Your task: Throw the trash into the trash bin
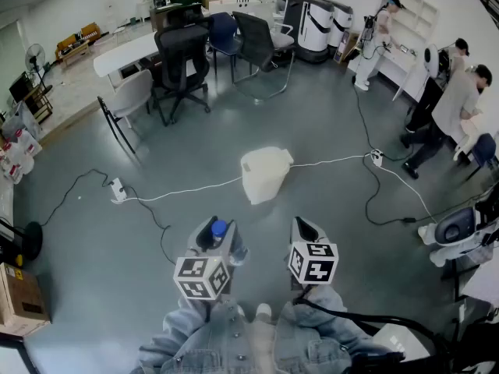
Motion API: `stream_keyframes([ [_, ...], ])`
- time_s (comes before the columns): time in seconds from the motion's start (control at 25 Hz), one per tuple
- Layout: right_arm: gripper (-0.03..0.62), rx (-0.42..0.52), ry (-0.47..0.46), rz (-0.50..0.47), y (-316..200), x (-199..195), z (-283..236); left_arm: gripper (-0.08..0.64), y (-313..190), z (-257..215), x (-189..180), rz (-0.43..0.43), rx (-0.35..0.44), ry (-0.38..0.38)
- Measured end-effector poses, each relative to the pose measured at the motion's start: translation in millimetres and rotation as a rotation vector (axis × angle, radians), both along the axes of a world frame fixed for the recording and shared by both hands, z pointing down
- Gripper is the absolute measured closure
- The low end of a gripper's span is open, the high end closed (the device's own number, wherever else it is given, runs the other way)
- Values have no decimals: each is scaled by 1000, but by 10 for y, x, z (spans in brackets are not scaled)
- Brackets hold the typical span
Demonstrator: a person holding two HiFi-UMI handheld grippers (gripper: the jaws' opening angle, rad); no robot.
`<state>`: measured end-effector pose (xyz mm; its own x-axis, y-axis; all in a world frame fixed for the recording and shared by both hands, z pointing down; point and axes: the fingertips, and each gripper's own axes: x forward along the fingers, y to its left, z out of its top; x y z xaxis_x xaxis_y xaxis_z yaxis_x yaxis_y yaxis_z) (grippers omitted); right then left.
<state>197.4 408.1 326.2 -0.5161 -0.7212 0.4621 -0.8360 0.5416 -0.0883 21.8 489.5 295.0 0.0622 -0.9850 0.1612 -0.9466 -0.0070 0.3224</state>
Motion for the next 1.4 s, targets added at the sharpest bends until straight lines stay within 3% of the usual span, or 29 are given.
stream_keyframes([
  [0.52, 589, 7, -50, 27, -110, -187, -19, 356, -140, 38, -158, 40, 2, -2],
  [0.88, 589, -47, -53, 55, -311, -131, 156, 355, -367, 195, -198, 35, -23, 8],
  [1.08, 589, -61, -62, 41, -702, -164, 206, 356, -714, 256, -240, 12, -38, 8],
  [1.4, 589, -86, -89, -19, -1745, -257, 228, 355, -1596, 237, -331, -65, -43, -10],
])
